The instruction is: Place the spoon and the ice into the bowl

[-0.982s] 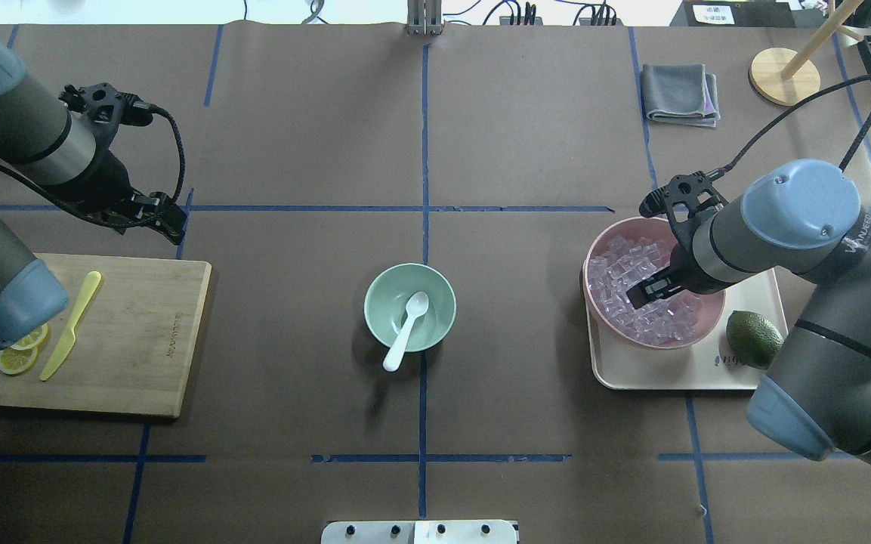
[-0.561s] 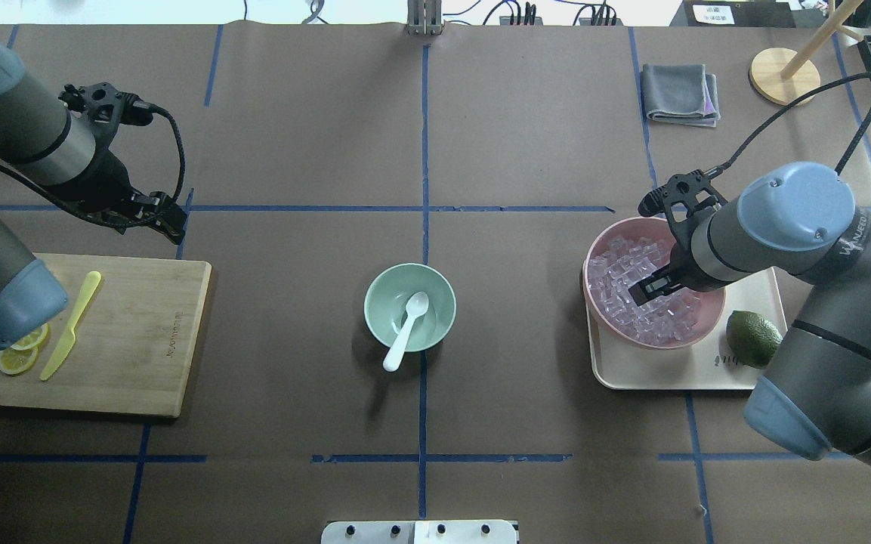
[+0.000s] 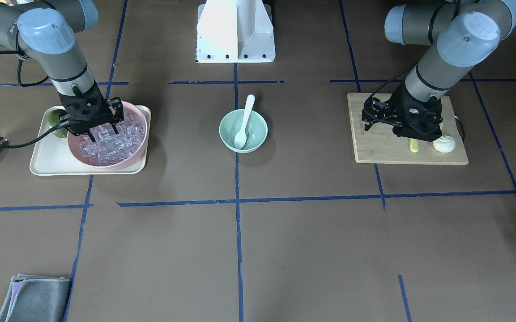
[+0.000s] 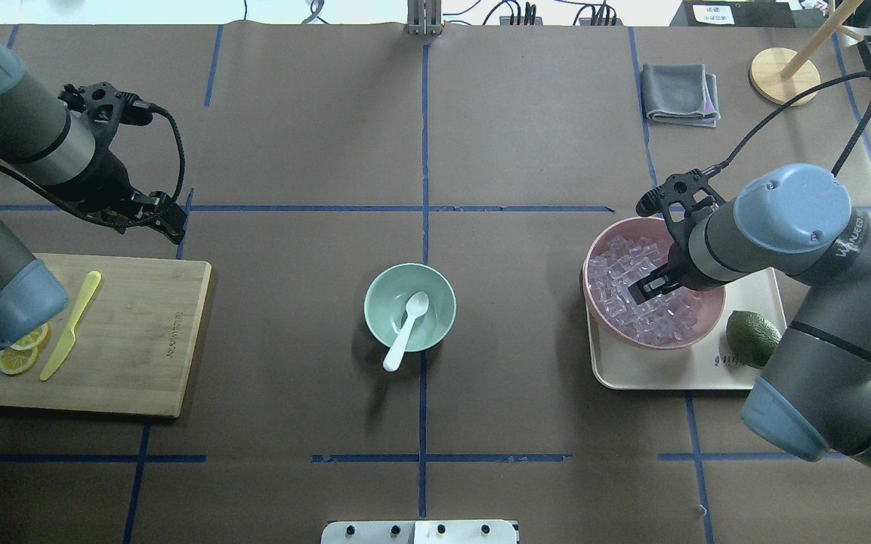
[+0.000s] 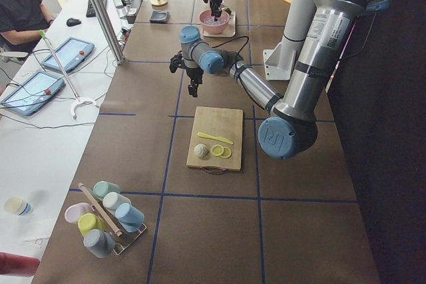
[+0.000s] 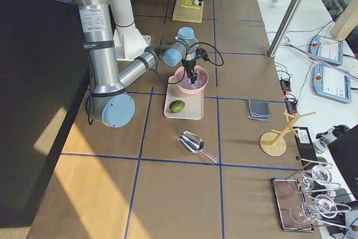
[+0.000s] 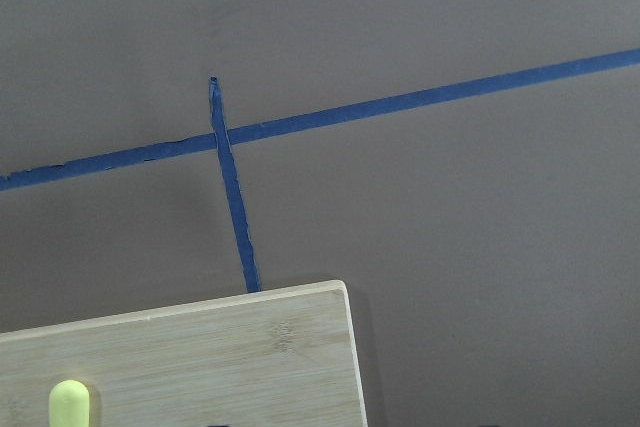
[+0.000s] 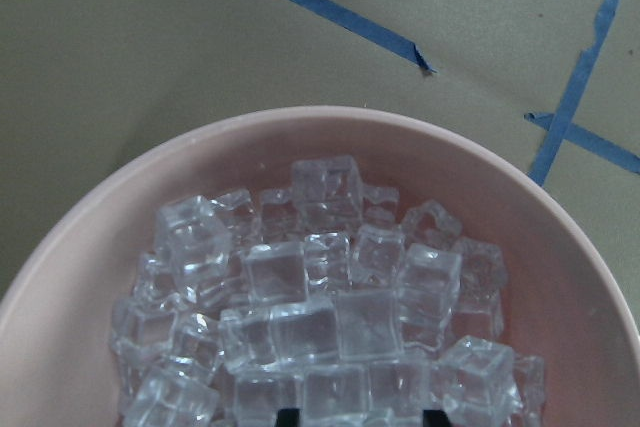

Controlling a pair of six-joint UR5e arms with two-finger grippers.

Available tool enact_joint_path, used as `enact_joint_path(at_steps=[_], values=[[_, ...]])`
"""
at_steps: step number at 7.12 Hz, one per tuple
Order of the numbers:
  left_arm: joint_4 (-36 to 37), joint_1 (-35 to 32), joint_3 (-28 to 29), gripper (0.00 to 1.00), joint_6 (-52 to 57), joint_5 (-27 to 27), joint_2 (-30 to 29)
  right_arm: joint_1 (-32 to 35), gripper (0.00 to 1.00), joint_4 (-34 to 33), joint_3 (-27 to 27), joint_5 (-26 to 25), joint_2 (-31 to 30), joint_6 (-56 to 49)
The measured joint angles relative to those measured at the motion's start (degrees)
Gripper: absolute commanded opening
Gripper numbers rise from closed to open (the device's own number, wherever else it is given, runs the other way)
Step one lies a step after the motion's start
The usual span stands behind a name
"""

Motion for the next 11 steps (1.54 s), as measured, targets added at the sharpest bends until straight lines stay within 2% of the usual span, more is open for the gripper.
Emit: enact_joint_path(at_steps=[4, 5, 7, 10, 11], values=[[-0.08, -0.1, 0.0, 0.87, 0.28, 0.0, 0.05, 0.17, 0.0, -0.17, 1.92, 0.38, 1.3, 0.39], [-0.07, -0.36, 0.0, 0.87, 0.76, -0.02, 0.06, 0.23, 0.0, -0.34, 3.27, 0.94, 3.32, 2.9], [-0.01, -0.74, -0.09, 0.87, 1.18, -0.06, 0.24, -2.71, 0.0, -0.26, 2.58, 1.14, 10.45, 16.24], [-0.02, -0.84, -0.75, 0.9, 1.24, 0.02, 1.19, -11.52, 0.0, 0.17, -8.47, -6.33, 25.48, 33.31], [-0.01, -0.85, -0.82, 0.9, 1.22, 0.1, 1.21, -12.54, 0.05, 0.19, -11.97, -7.45, 28.89, 35.38]])
